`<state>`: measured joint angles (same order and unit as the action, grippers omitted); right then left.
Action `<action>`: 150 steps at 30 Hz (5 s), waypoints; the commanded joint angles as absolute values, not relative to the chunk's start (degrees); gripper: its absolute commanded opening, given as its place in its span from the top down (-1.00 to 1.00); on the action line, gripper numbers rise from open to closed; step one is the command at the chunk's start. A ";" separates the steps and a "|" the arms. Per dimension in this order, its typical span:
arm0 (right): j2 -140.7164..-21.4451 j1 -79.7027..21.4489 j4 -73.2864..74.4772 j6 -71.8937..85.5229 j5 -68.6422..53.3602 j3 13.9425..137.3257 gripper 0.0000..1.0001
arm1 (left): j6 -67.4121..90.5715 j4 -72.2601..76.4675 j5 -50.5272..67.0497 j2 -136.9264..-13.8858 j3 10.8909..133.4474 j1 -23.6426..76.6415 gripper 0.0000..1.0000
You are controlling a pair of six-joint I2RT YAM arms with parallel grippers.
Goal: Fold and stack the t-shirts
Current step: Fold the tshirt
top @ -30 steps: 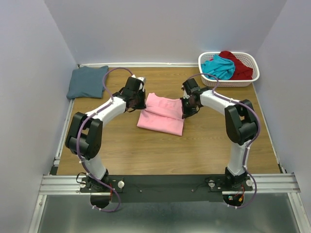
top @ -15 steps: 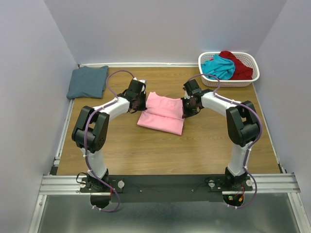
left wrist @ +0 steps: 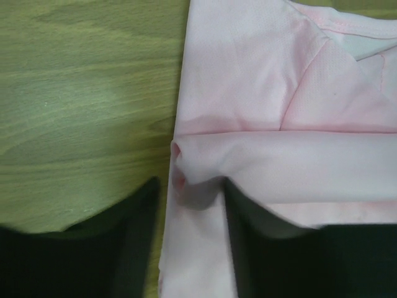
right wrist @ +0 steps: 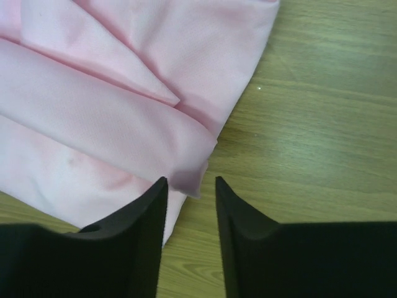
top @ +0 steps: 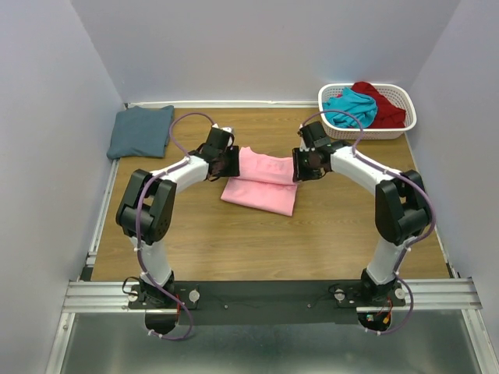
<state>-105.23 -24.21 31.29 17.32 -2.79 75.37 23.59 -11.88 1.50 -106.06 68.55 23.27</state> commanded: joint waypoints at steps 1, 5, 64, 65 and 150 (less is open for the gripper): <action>-101.08 -24.78 32.25 15.74 2.89 76.29 0.06 | 23.73 -10.11 -2.28 -101.87 68.47 23.38 -0.36; -98.97 -28.73 32.43 13.98 5.62 77.17 -0.10 | 24.78 -10.11 -1.41 -98.88 69.17 23.47 -0.64; -113.71 -14.16 6.78 20.73 -41.13 71.73 0.28 | 26.55 -8.52 4.49 -111.61 78.12 23.82 0.17; -114.43 -12.67 4.85 21.09 -41.13 71.02 0.28 | 26.28 -8.96 4.22 -112.93 79.18 23.73 0.18; -102.39 -23.91 25.84 14.15 -15.56 74.00 0.02 | 53.77 -30.32 -11.87 -96.75 73.99 37.88 -0.36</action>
<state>-100.29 -23.99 25.26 16.56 -17.47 70.30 45.43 -29.23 -12.75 -92.73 69.56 36.51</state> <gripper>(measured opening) 0.486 0.687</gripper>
